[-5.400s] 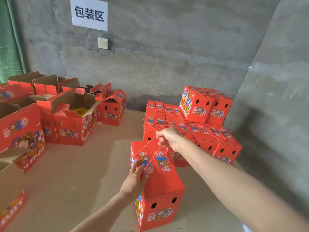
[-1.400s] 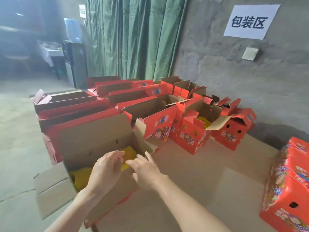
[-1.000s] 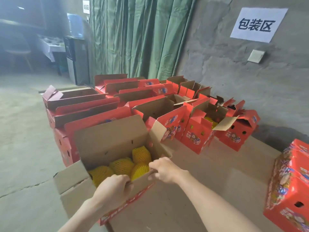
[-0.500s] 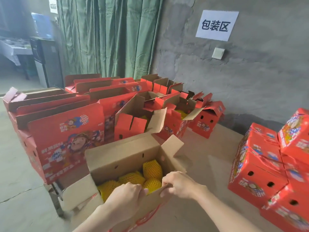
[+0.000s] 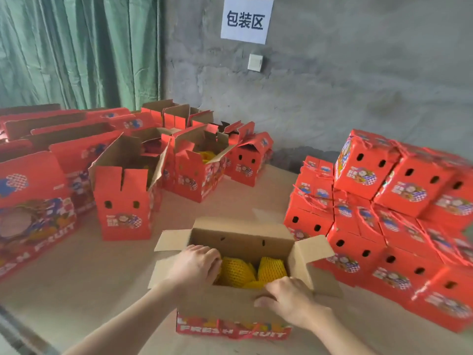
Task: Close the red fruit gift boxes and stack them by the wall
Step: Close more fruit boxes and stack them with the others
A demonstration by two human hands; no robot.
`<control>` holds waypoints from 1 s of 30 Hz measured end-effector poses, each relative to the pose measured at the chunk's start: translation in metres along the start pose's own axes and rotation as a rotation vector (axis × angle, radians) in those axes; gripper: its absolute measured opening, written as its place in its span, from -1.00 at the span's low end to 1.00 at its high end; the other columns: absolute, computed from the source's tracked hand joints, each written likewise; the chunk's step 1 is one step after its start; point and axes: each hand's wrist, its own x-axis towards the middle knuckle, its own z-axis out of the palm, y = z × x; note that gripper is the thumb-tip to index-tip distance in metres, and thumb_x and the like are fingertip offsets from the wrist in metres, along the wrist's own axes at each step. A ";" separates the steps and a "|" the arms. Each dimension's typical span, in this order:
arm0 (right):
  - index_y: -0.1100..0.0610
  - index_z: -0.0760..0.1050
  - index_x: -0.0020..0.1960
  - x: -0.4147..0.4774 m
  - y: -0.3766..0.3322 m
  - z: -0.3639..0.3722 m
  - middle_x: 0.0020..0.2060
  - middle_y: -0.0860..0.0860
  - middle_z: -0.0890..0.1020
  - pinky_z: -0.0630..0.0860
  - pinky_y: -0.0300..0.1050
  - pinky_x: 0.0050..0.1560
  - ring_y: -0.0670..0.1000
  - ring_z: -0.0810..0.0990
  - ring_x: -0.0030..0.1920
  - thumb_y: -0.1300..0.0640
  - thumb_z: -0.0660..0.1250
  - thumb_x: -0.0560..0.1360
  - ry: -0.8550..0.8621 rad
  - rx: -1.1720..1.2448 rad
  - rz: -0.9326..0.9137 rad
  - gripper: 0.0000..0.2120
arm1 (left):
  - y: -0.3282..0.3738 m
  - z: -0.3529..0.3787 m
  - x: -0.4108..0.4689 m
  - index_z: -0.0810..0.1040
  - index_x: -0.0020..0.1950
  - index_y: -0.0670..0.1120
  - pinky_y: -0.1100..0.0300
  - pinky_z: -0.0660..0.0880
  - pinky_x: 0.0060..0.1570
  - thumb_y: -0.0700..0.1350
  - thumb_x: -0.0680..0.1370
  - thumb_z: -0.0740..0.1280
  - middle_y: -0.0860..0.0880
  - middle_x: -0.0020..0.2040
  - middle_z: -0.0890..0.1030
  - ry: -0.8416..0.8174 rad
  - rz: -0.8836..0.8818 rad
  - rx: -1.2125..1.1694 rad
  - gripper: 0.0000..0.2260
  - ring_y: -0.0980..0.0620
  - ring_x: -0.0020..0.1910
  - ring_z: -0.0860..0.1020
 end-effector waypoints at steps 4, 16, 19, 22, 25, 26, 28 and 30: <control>0.08 0.49 -0.09 -0.037 0.005 0.016 -0.08 0.11 0.63 0.30 -0.10 -0.18 0.15 0.58 -0.01 -0.36 0.10 0.51 0.082 -0.002 0.124 -0.49 | 0.013 0.031 0.007 0.66 -0.08 -0.14 0.08 0.40 0.11 -0.01 0.52 0.18 -0.03 -0.11 0.67 0.256 0.000 -0.046 -0.69 -0.07 -0.10 0.62; 0.02 0.30 -0.34 -0.067 0.012 0.015 -0.40 -0.10 0.42 0.26 -0.21 -0.38 -0.12 0.36 -0.37 -0.34 0.14 0.49 0.137 0.183 0.160 -0.53 | -0.018 0.058 0.005 0.47 0.25 -0.11 0.15 0.52 0.02 0.01 0.66 0.02 -0.06 0.31 0.49 0.483 -1.574 -1.662 -0.66 -0.05 0.28 0.46; 0.01 0.42 -0.29 -0.081 0.020 0.012 -0.37 -0.16 0.45 0.36 -0.21 -0.29 -0.19 0.40 -0.30 -0.25 0.13 0.53 0.270 0.314 0.197 -0.60 | -0.010 0.063 -0.009 0.63 0.09 -0.07 0.32 0.34 0.23 0.00 0.57 0.13 0.02 0.06 0.64 0.154 -1.308 -1.007 -0.68 0.03 0.30 0.46; 0.14 0.61 -0.12 -0.098 0.035 0.014 -0.20 -0.04 0.63 0.45 -0.20 -0.07 -0.10 0.54 -0.15 0.16 0.24 0.59 0.730 0.350 0.345 -0.79 | -0.013 0.055 0.004 0.58 -0.29 -0.20 0.46 0.37 -0.25 -0.19 0.44 0.30 -0.11 -0.27 0.62 0.051 -1.301 -0.960 -0.86 -0.11 0.07 0.56; 0.21 0.59 0.05 -0.121 0.052 0.034 -0.01 0.14 0.63 0.37 -0.19 0.08 0.07 0.54 0.03 0.40 0.16 0.56 1.282 0.587 0.802 -0.74 | -0.018 0.056 0.016 0.50 0.19 -0.41 0.60 0.32 -0.23 -0.33 0.64 0.08 -0.35 0.21 0.53 0.059 -1.220 -1.259 -0.73 -0.18 0.25 0.46; 0.19 0.57 0.13 -0.127 0.057 0.046 0.09 0.16 0.60 0.37 -0.12 0.14 0.13 0.52 0.11 0.40 0.14 0.56 1.290 0.752 1.027 -0.71 | -0.017 0.053 0.018 0.60 0.14 -0.29 0.49 0.44 -0.20 -0.33 0.64 0.06 -0.26 0.11 0.61 0.043 -1.073 -1.343 -0.68 -0.12 0.12 0.57; 0.22 0.51 0.24 -0.131 0.063 0.071 0.20 0.21 0.56 0.38 0.01 0.20 0.19 0.51 0.17 0.41 0.16 0.55 1.086 1.057 1.284 -0.67 | -0.012 0.048 0.020 0.68 -0.25 -0.13 0.36 0.51 -0.44 -0.38 0.59 0.08 -0.07 -0.34 0.65 0.044 -0.923 -1.572 -0.58 0.05 -0.38 0.62; 0.32 0.47 0.23 -0.125 0.062 0.085 0.16 0.29 0.57 0.45 0.03 0.11 0.22 0.54 0.08 0.40 0.20 0.55 0.909 1.380 1.229 -0.73 | -0.009 0.052 0.022 0.57 -0.23 -0.17 0.34 0.47 -0.55 -0.29 0.53 0.22 0.00 -0.47 0.60 -0.004 -0.911 -1.548 -0.81 0.13 -0.53 0.56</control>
